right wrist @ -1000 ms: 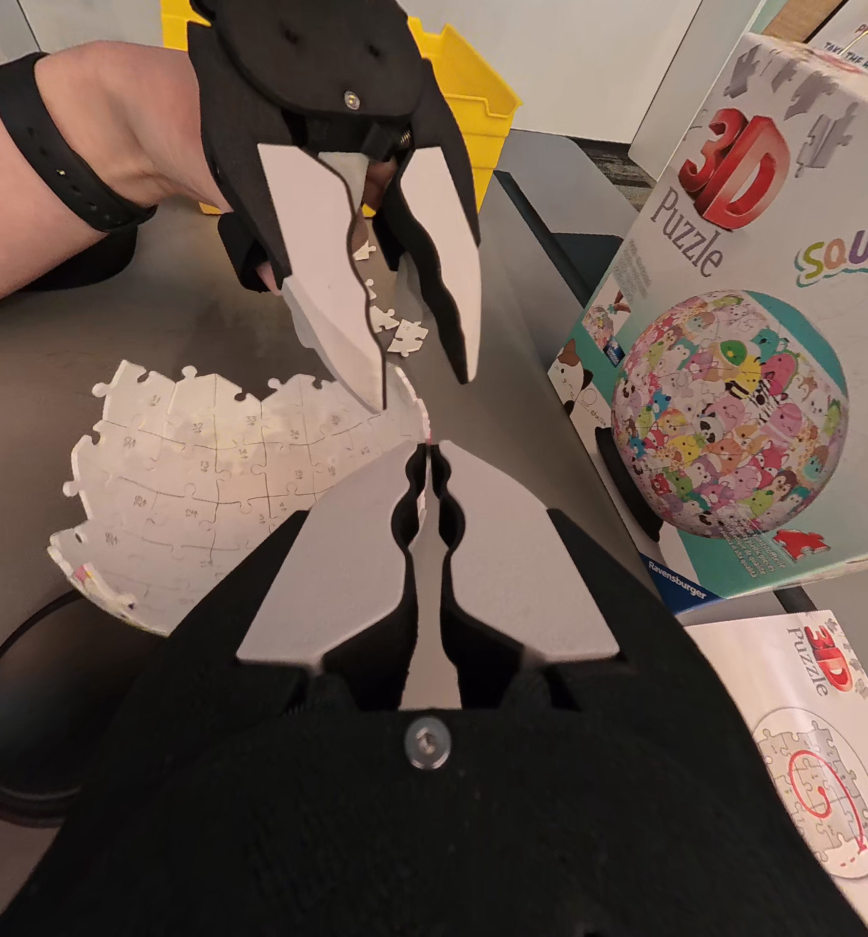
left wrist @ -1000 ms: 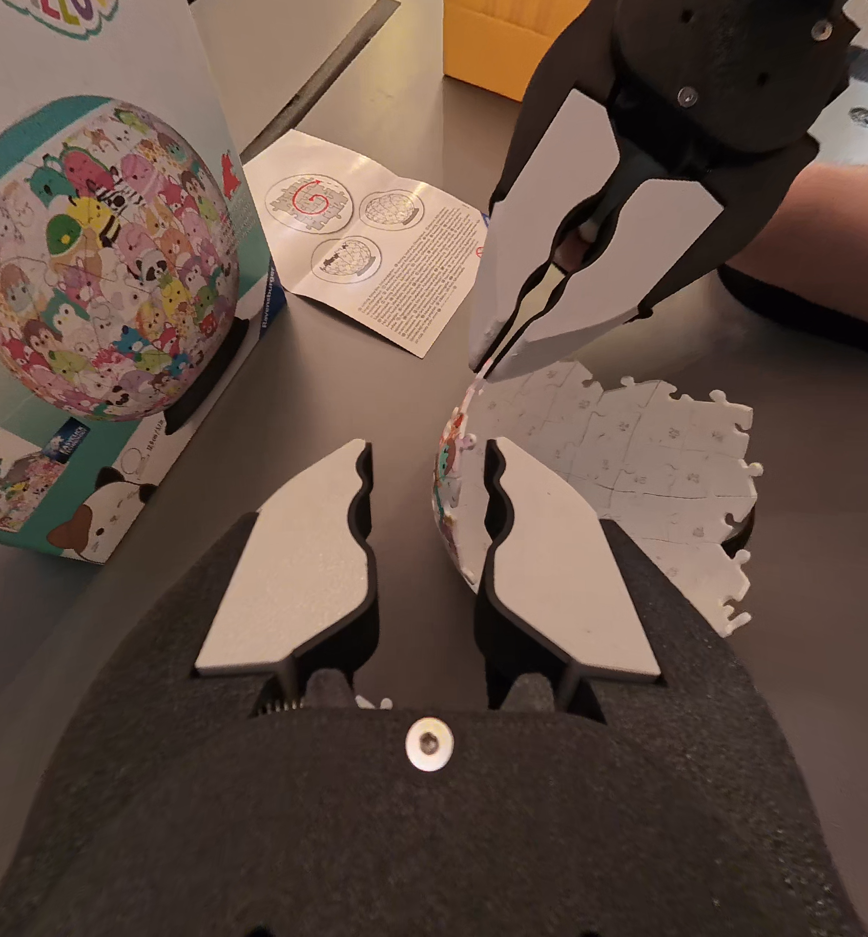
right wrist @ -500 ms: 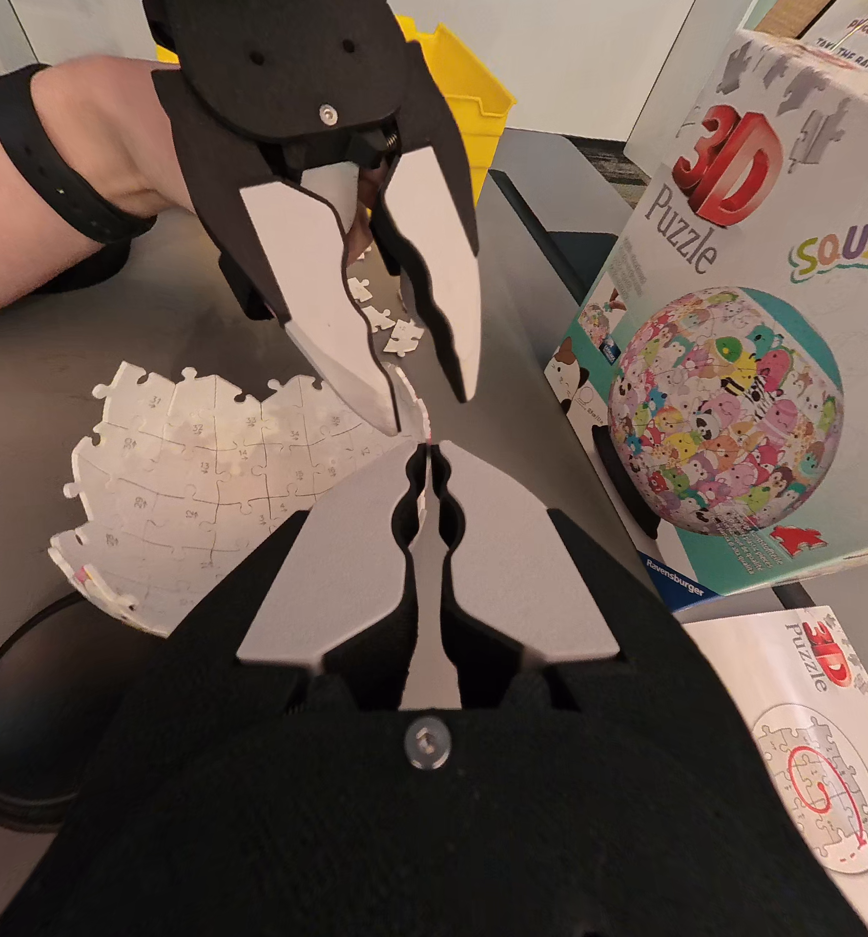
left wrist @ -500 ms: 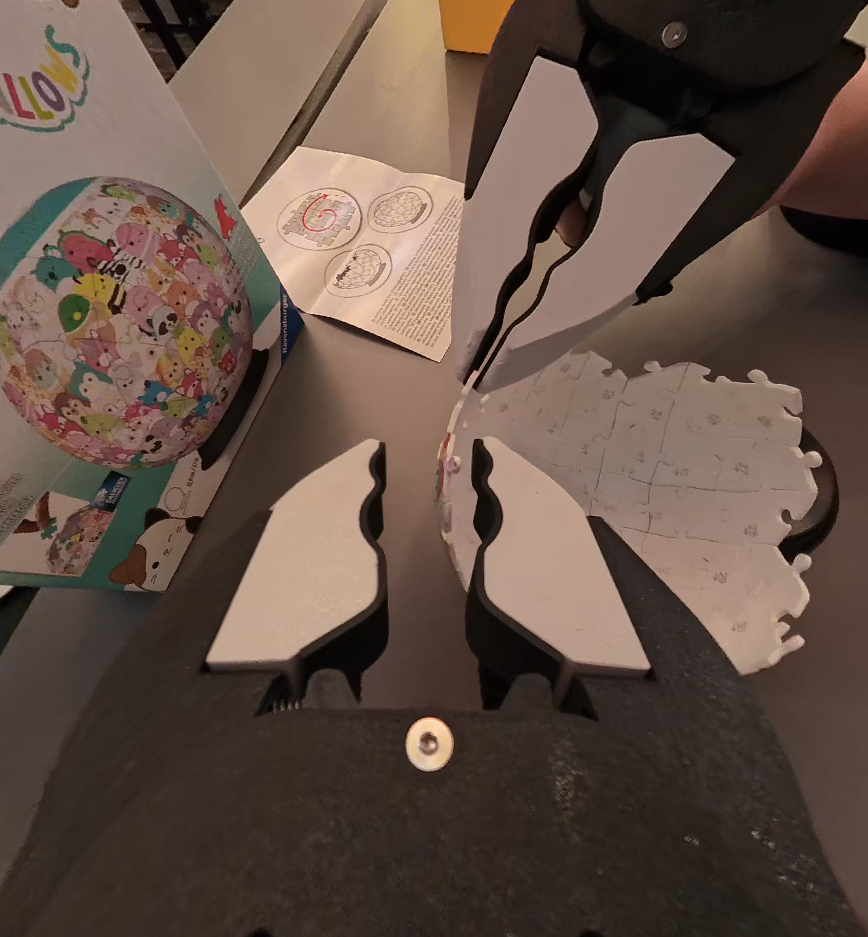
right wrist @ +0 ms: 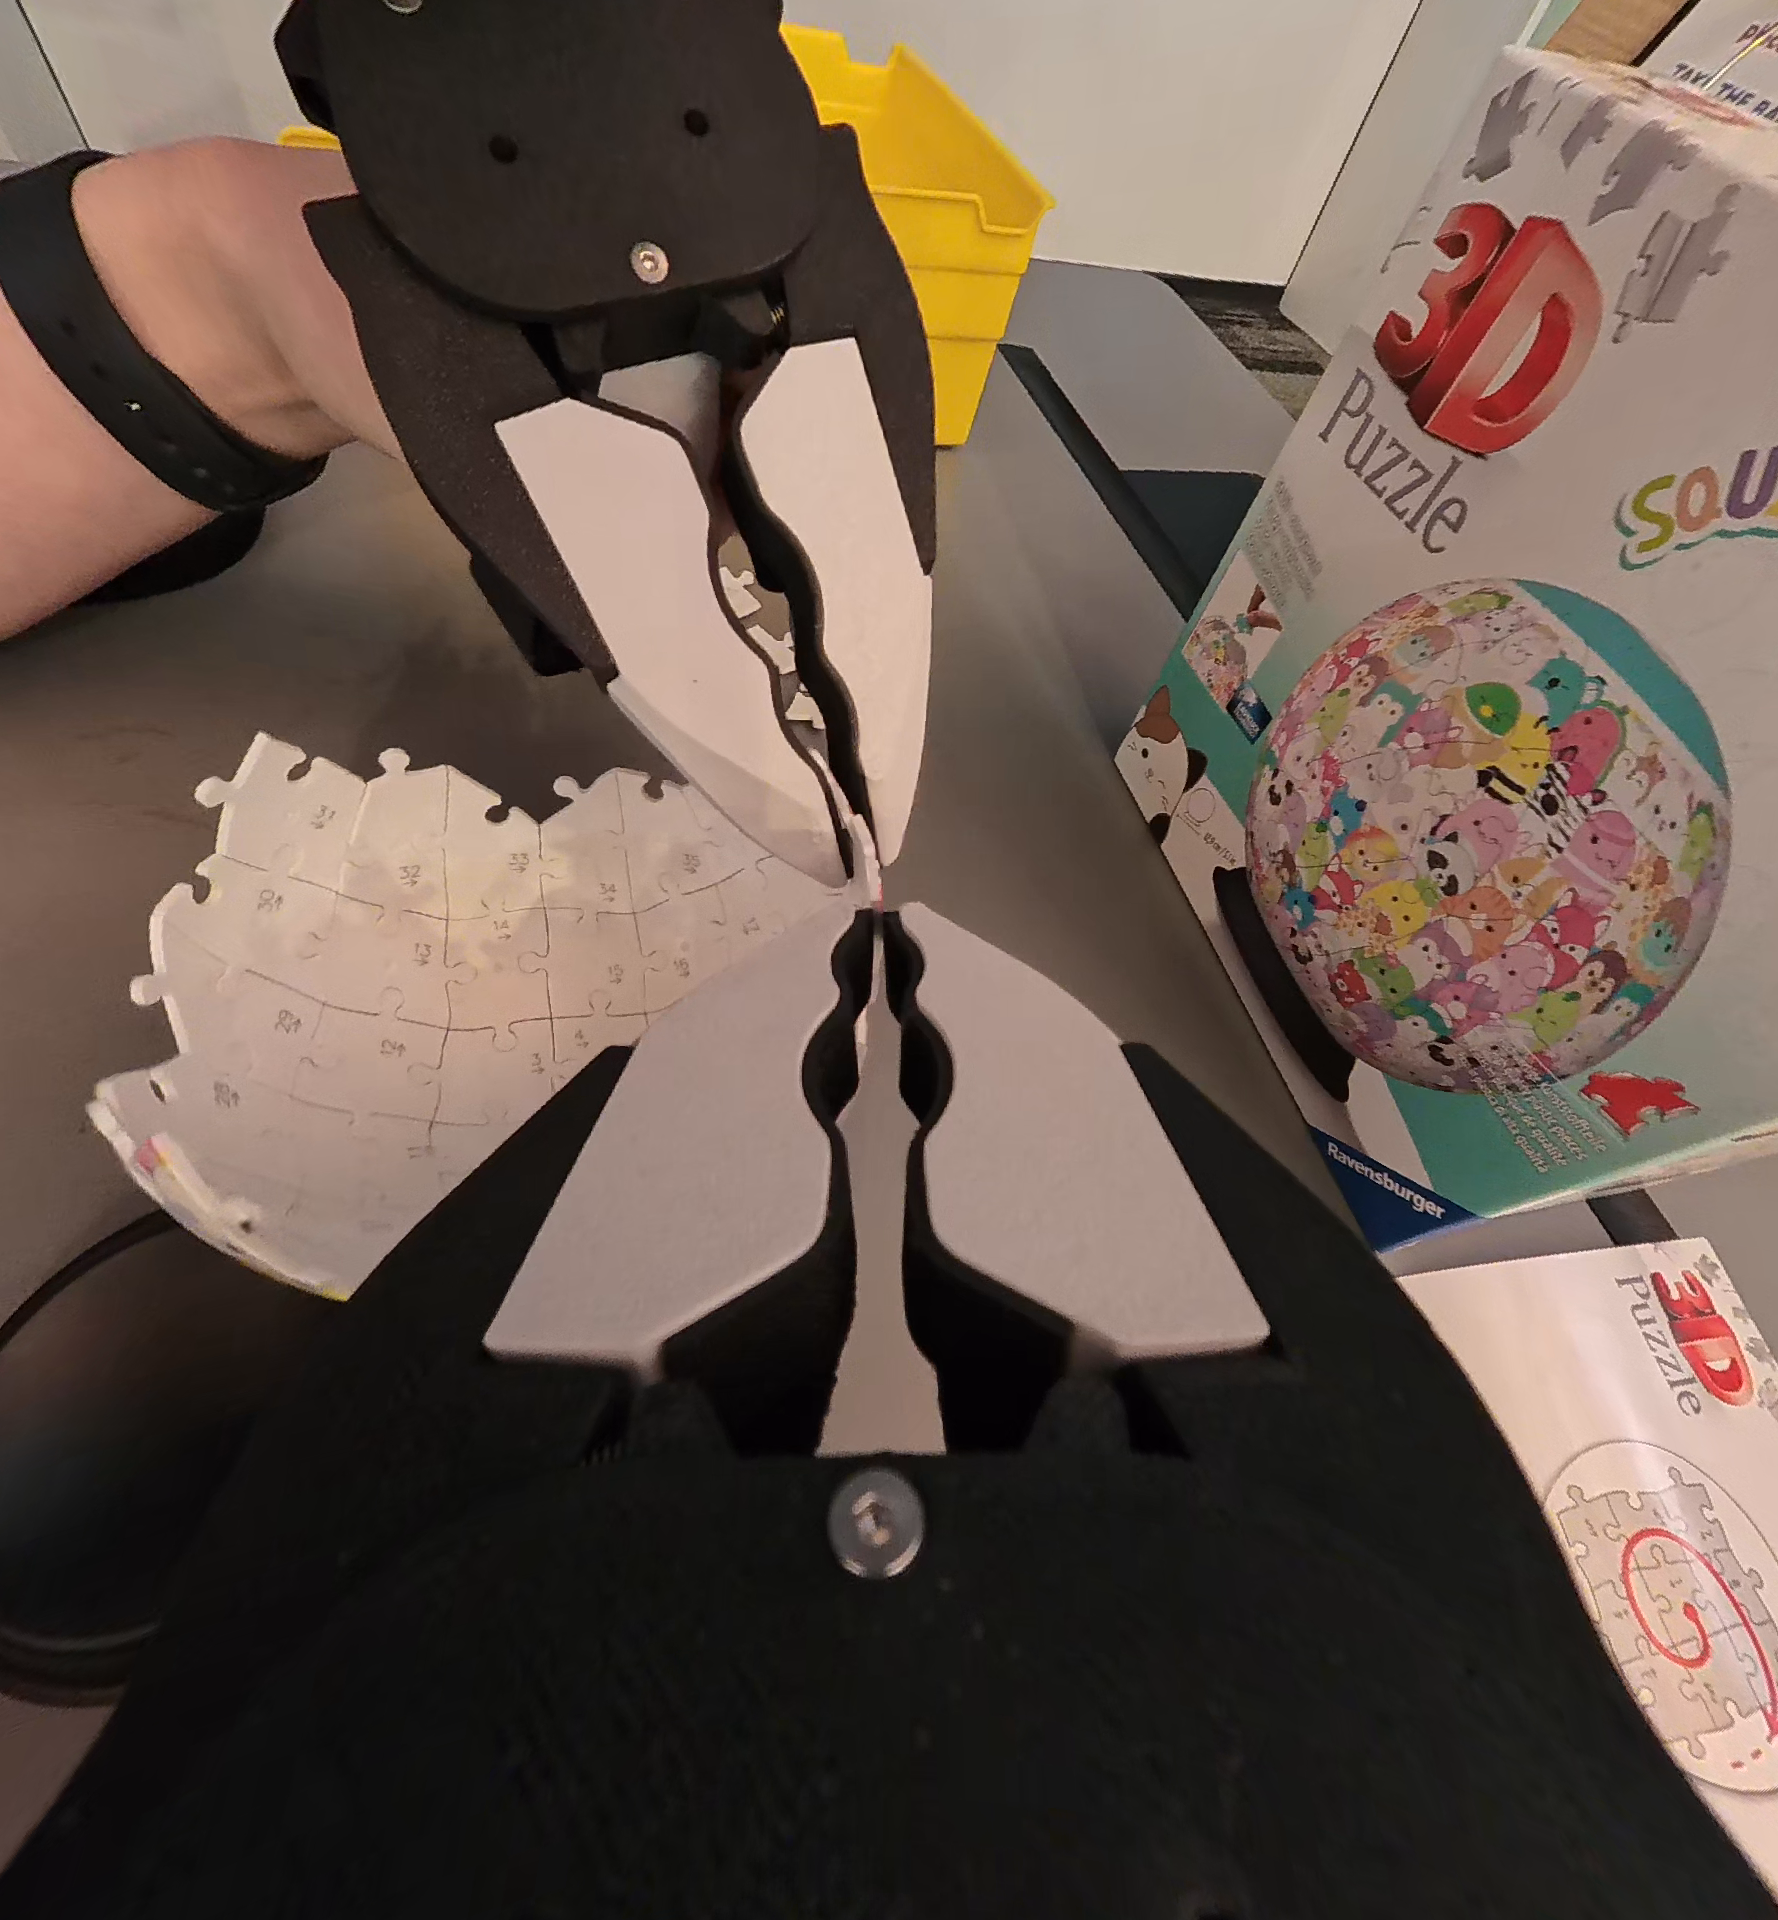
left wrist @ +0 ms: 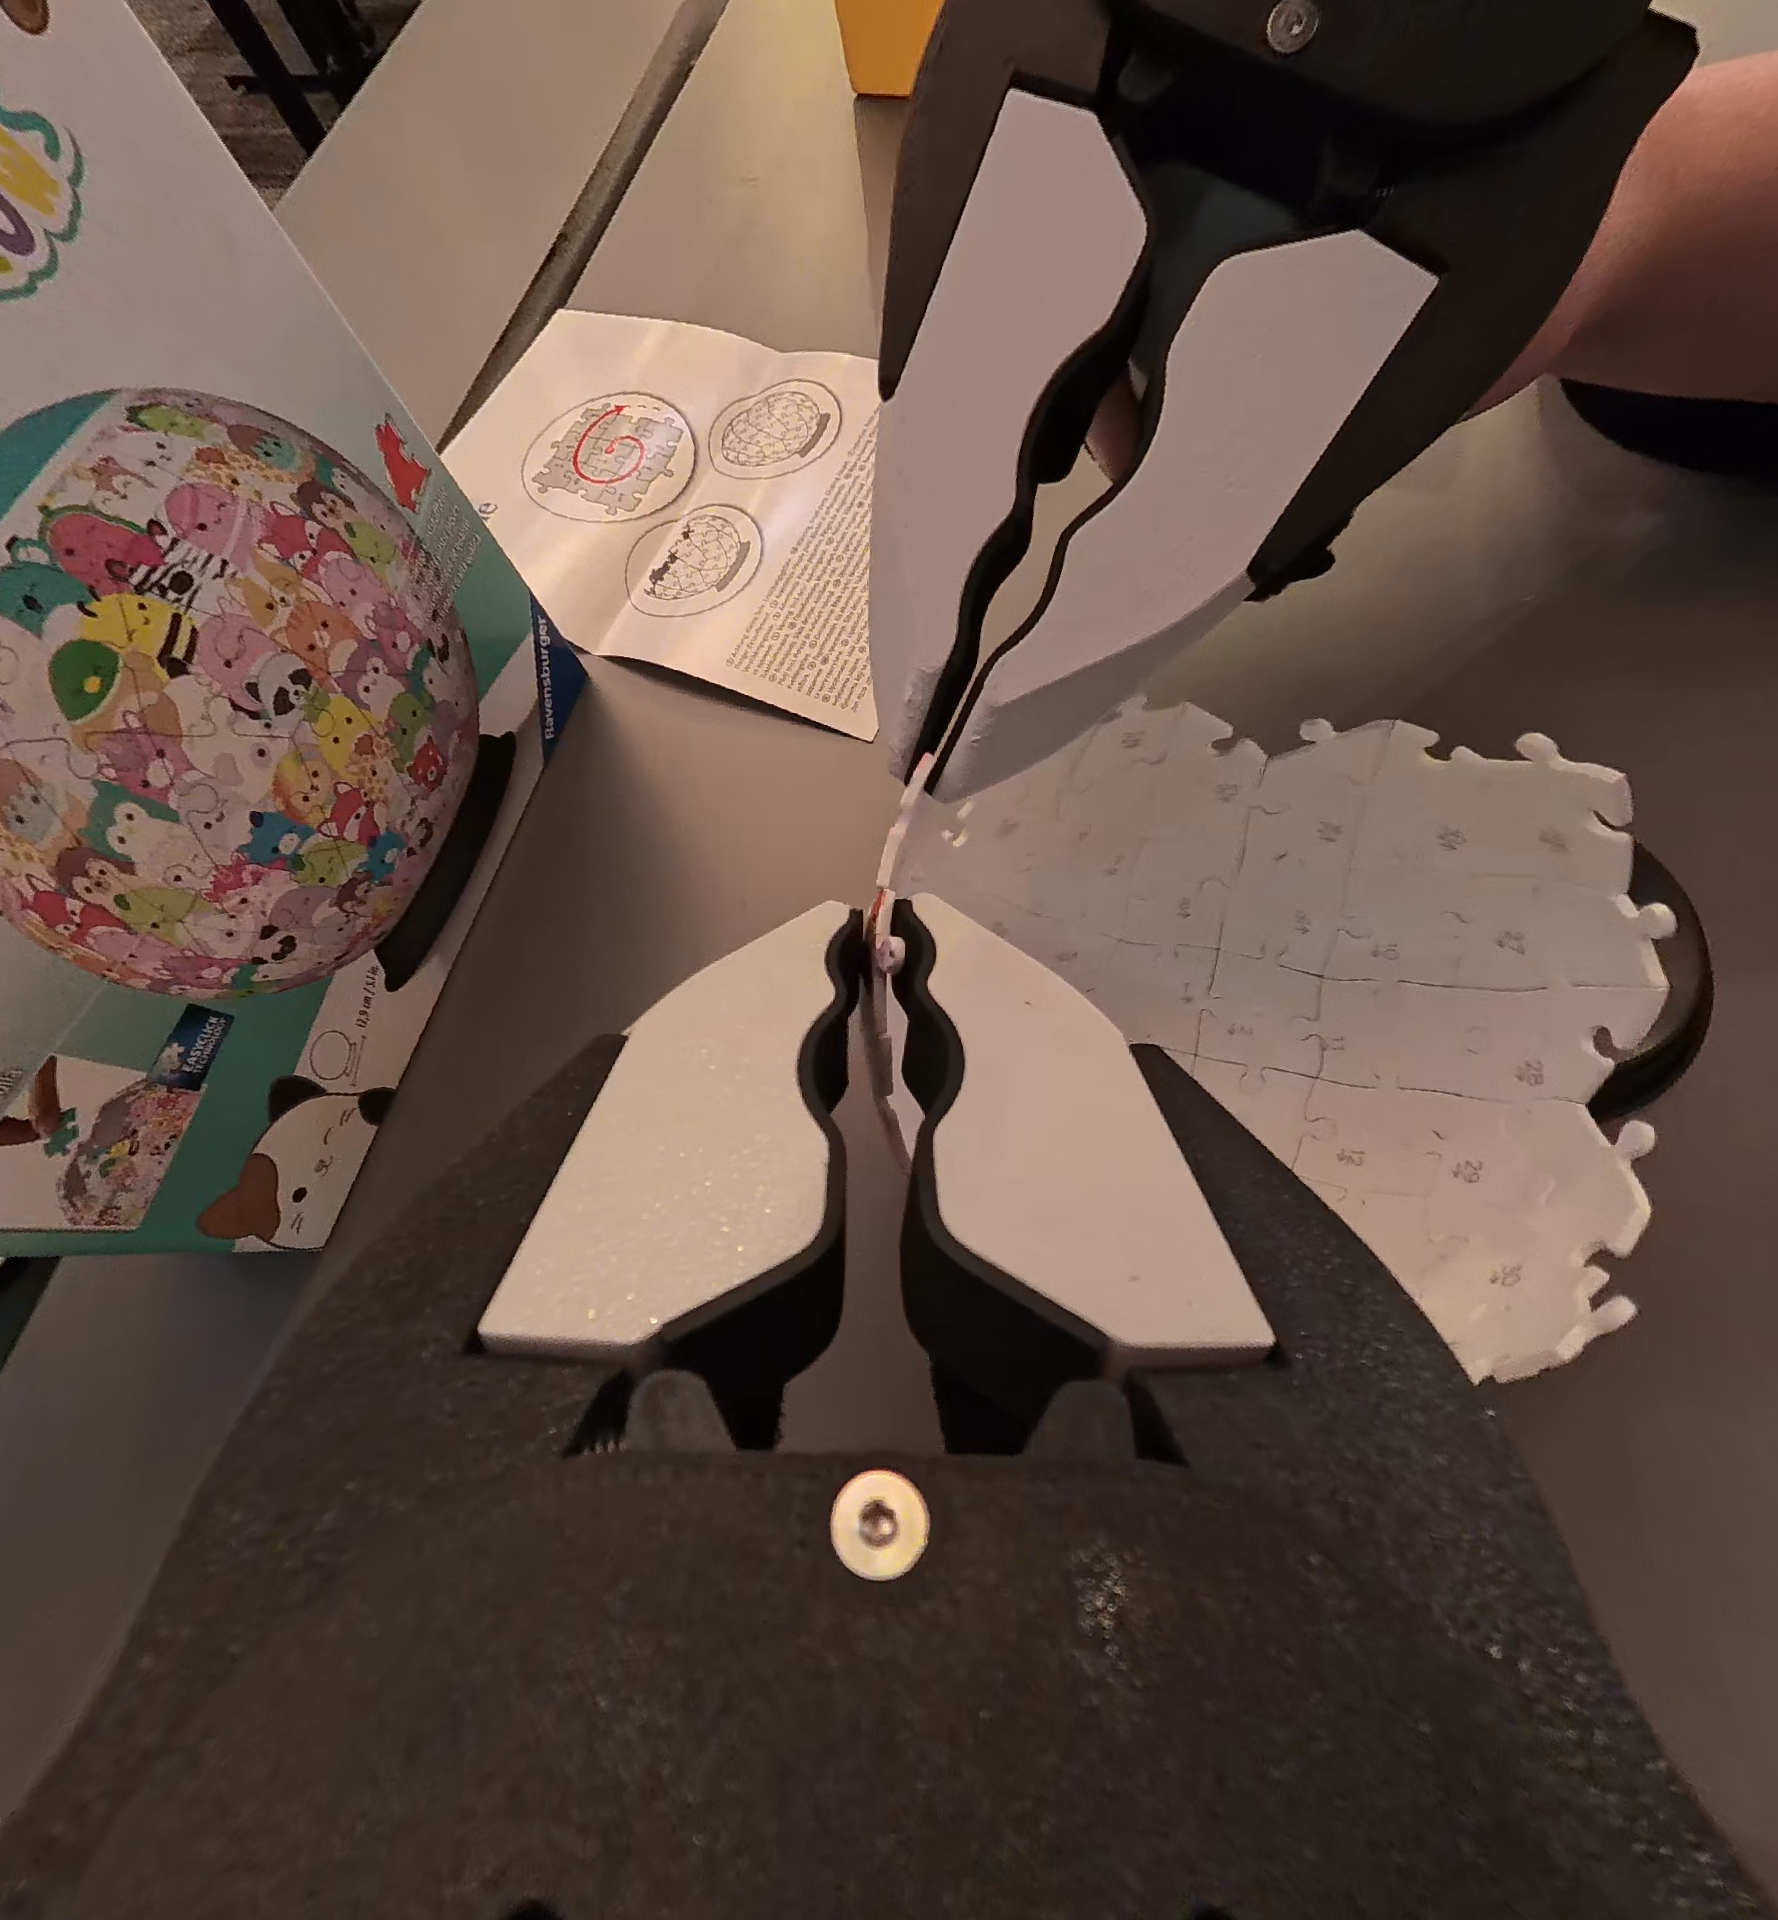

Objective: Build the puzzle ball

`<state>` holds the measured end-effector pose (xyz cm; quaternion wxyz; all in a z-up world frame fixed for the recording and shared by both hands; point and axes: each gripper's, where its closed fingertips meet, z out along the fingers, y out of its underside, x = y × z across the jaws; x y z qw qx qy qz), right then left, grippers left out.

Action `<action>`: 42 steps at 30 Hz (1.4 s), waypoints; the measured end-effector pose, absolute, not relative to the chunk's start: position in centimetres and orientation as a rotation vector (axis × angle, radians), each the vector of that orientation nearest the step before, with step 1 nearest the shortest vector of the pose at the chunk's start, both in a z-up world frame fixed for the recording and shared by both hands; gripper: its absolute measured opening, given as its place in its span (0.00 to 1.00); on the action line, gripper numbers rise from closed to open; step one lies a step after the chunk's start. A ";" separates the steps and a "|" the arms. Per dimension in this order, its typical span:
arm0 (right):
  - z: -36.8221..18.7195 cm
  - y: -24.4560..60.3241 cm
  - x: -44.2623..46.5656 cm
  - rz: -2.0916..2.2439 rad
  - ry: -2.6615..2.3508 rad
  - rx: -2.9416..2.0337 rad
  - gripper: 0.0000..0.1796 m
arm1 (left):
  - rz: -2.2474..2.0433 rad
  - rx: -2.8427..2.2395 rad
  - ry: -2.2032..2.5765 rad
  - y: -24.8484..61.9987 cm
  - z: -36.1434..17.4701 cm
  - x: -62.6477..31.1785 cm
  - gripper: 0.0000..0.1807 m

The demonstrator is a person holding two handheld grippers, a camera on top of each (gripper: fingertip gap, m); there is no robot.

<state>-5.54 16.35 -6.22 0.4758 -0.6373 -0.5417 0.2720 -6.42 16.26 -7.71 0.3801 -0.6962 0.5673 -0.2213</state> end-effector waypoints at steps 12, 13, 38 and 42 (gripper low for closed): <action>-6.2 16.3 -5.4 0.757 -1.323 -1.586 0.13 | -0.548 -1.788 1.488 15.9 -8.2 -6.6 0.02; -6.1 15.9 -5.3 0.810 -1.344 -1.589 0.13 | -0.541 -1.791 1.488 16.0 -8.2 -6.7 0.02; -9.1 15.9 -5.7 0.606 -1.836 -1.917 0.07 | -0.510 -1.788 1.542 15.5 -8.0 -6.0 0.02; -9.2 15.6 -5.9 0.608 -1.854 -1.903 0.03 | -0.507 -1.789 1.545 15.5 -8.0 -6.1 0.02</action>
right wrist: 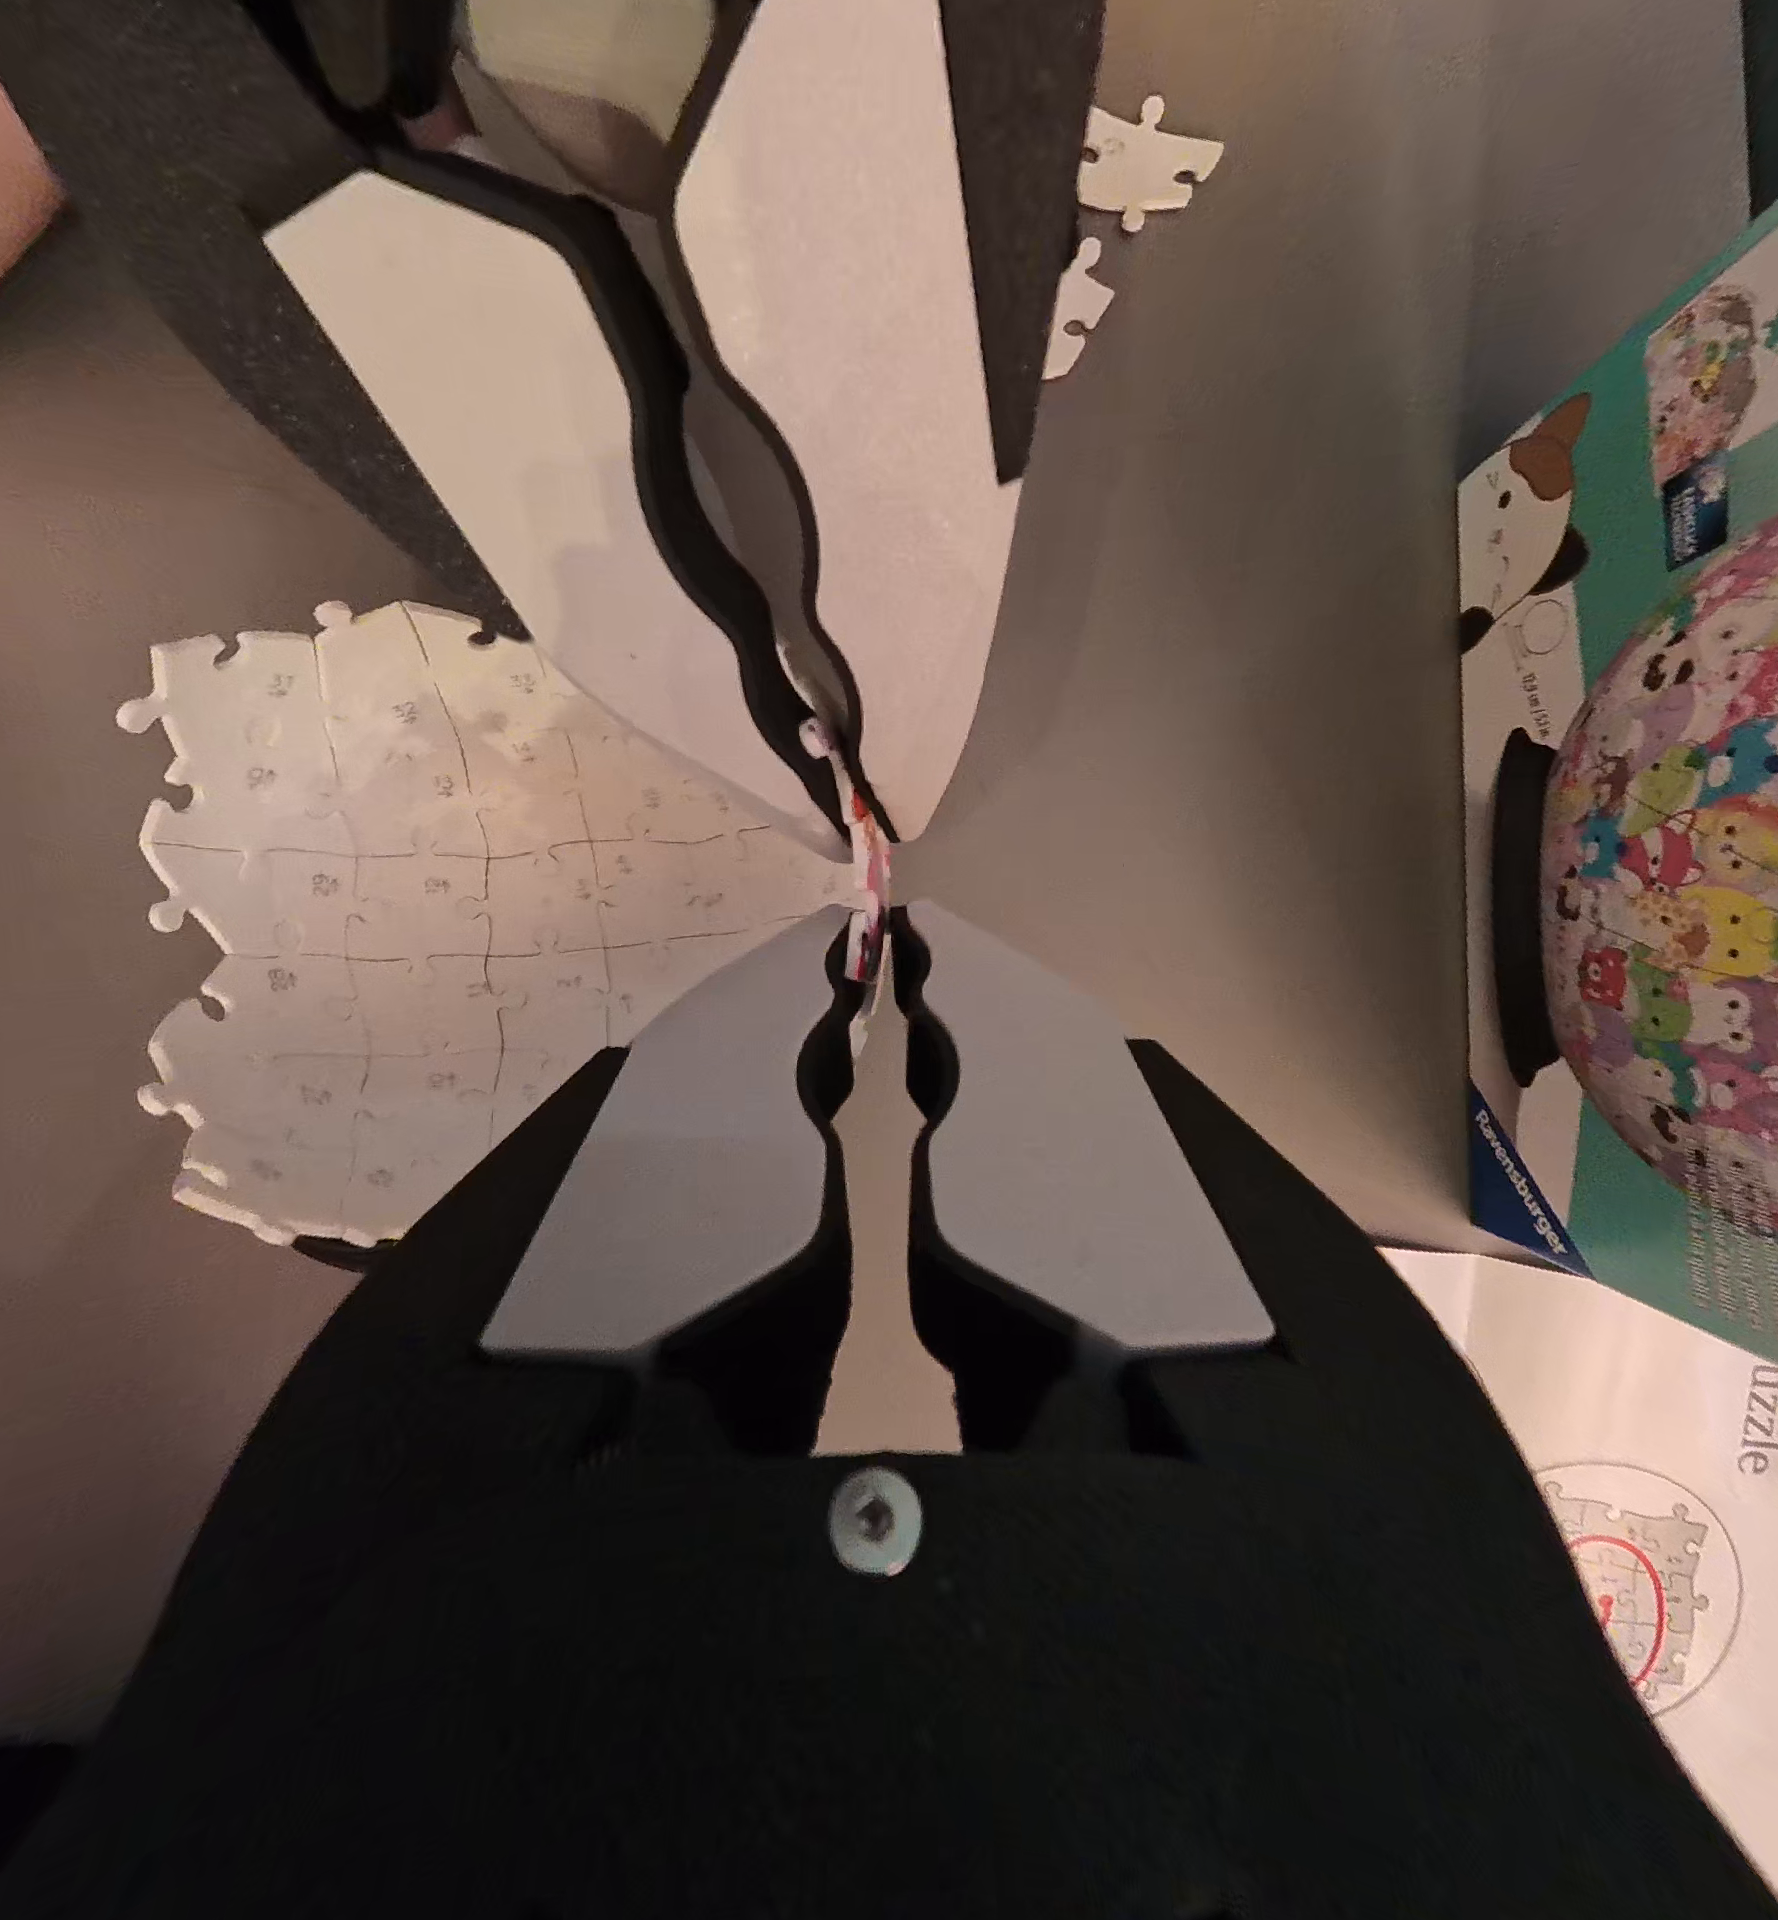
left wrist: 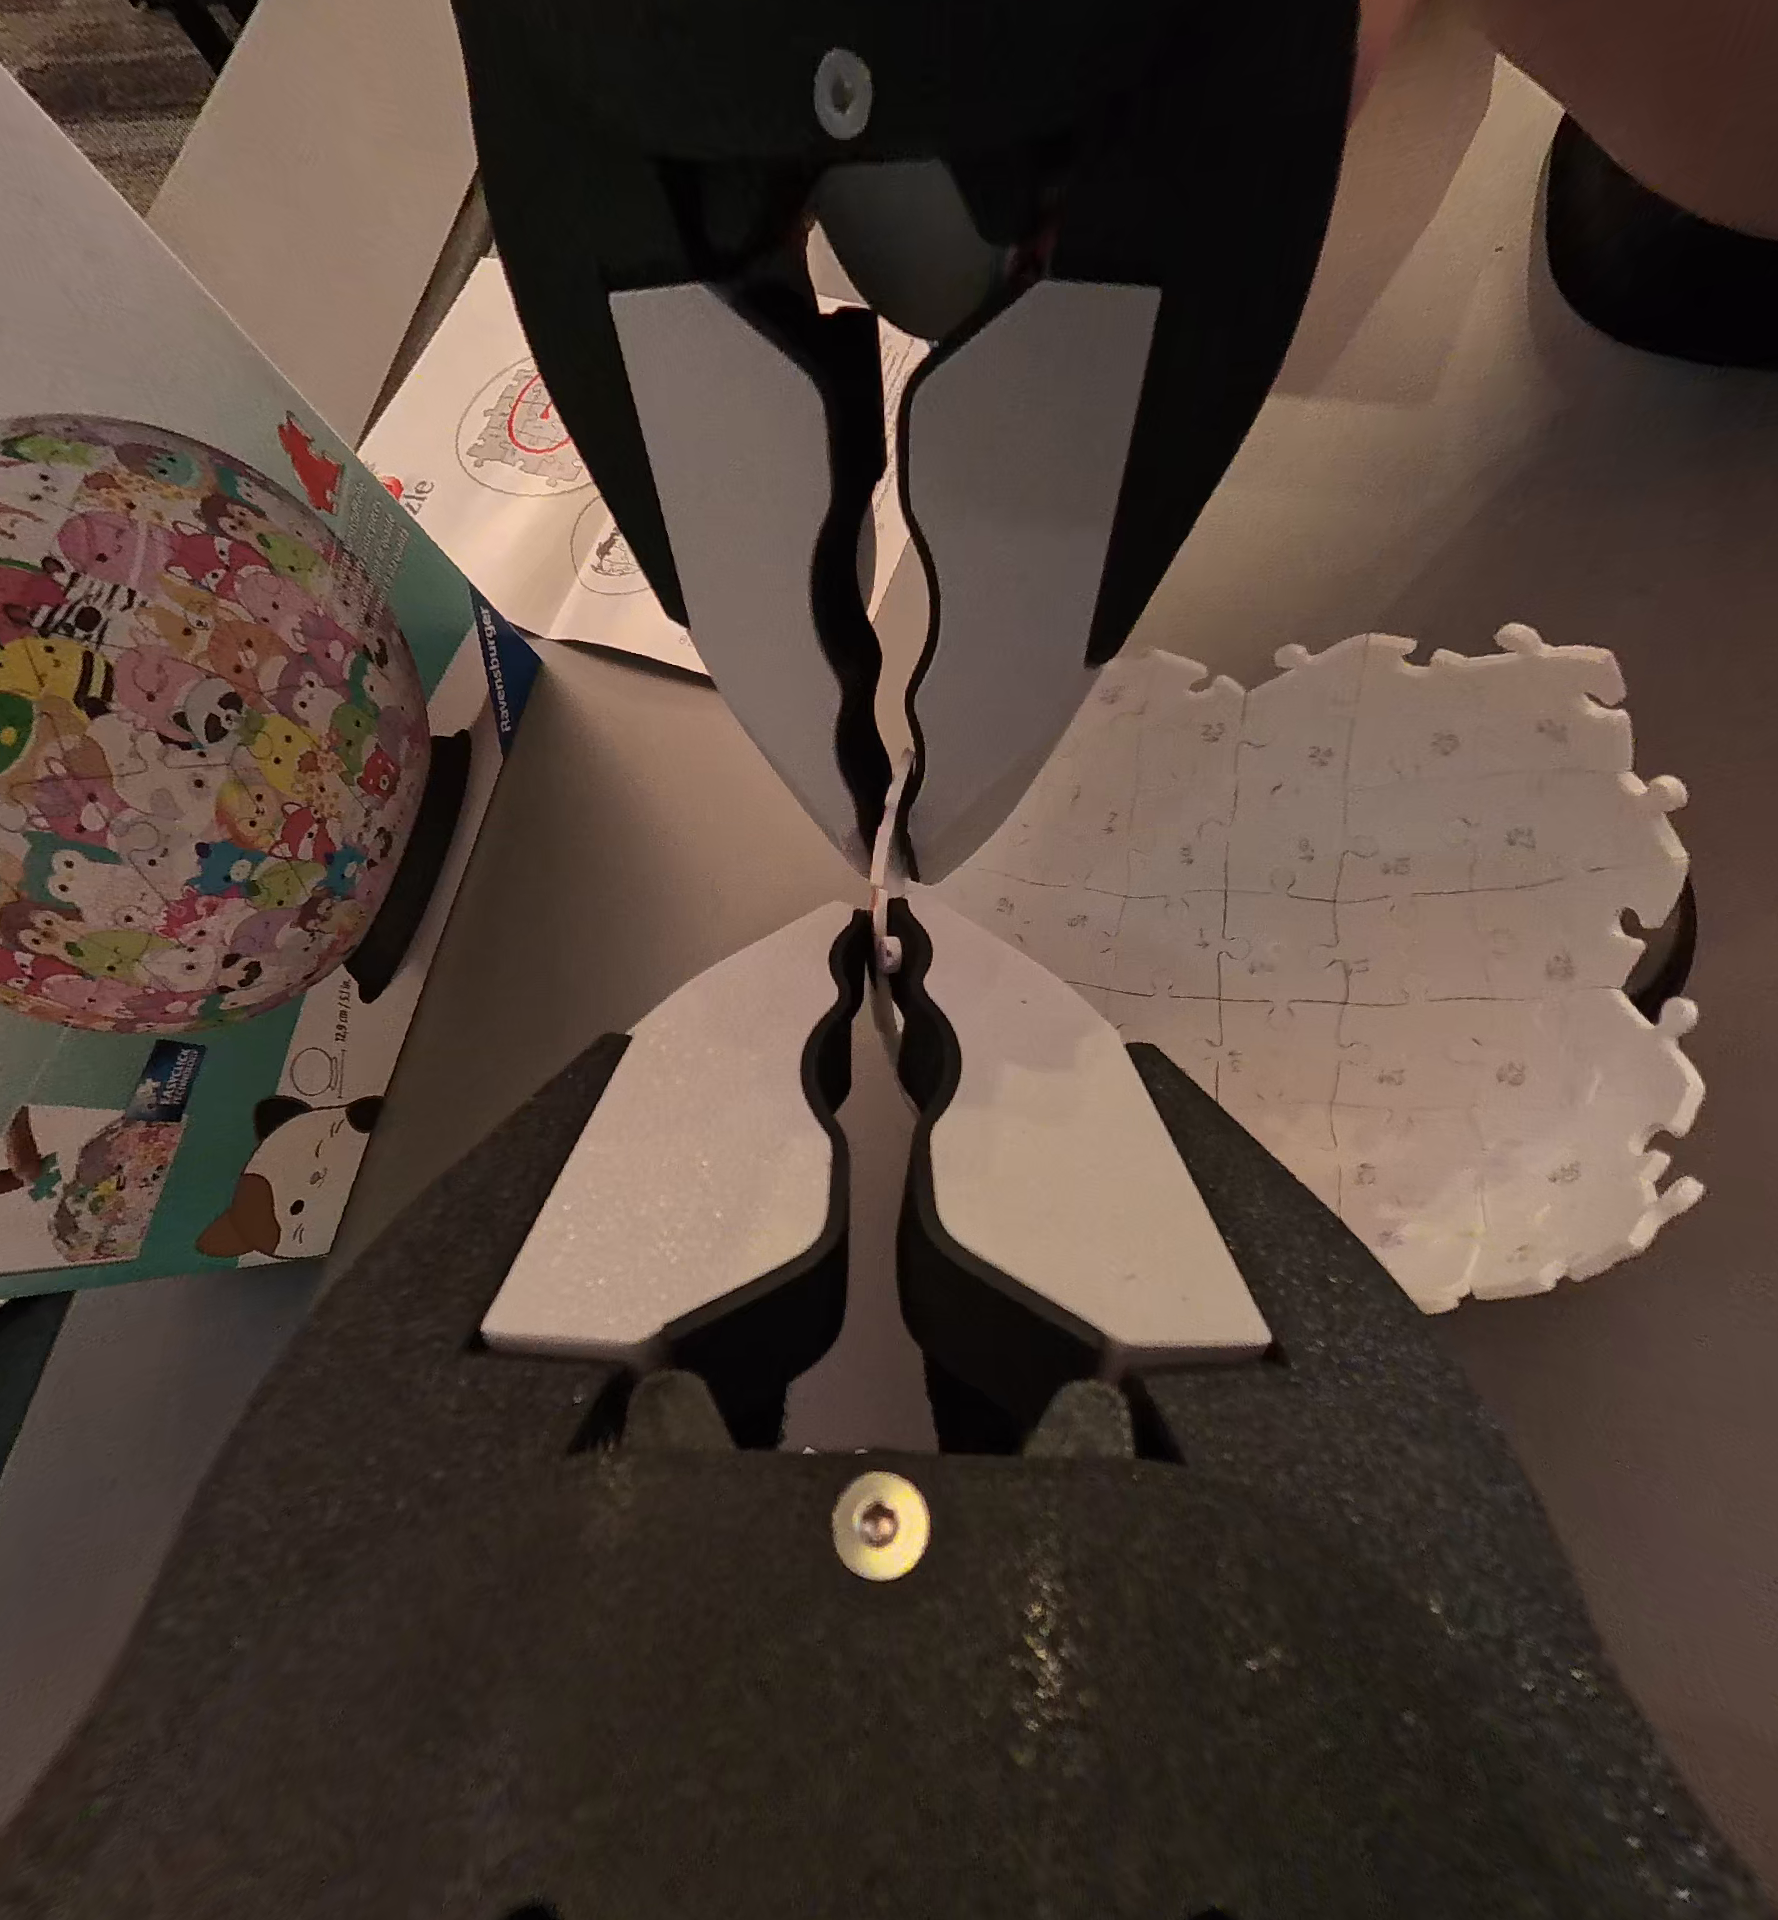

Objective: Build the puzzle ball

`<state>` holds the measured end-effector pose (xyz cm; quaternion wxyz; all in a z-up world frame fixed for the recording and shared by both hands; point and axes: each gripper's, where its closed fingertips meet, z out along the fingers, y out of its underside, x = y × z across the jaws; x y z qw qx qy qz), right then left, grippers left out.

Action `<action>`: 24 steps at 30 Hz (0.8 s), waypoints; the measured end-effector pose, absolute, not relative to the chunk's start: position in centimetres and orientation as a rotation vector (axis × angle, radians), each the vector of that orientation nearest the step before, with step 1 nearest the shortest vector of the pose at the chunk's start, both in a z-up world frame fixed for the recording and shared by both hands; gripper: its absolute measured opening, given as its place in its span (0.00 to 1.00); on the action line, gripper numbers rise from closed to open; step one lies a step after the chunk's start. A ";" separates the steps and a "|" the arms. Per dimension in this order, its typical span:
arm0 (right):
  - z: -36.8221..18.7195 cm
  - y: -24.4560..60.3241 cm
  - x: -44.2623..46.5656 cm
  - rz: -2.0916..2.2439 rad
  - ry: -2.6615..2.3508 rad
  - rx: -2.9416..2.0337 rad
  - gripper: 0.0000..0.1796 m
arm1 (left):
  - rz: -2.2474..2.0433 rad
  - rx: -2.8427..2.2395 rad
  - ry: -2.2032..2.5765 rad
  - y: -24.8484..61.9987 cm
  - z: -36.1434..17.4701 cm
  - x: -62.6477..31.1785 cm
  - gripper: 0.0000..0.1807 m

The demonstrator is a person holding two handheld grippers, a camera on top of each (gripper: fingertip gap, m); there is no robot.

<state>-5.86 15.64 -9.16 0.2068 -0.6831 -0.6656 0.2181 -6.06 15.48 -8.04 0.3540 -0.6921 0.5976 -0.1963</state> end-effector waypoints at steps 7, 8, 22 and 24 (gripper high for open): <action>-9.4 15.9 -6.0 0.555 -1.811 -1.936 0.02 | -0.492 -1.800 1.544 15.5 -8.2 -6.2 0.02; -9.3 16.0 -6.0 0.539 -1.798 -1.936 0.02 | -0.484 -1.801 1.540 15.6 -8.2 -6.2 0.02; -9.0 15.6 -6.5 0.549 -1.817 -1.869 0.02 | -0.494 -1.795 1.553 15.3 -8.0 -6.1 0.02; -9.1 15.6 -6.4 0.530 -1.827 -1.874 0.02 | -0.495 -1.796 1.555 15.3 -8.1 -6.0 0.02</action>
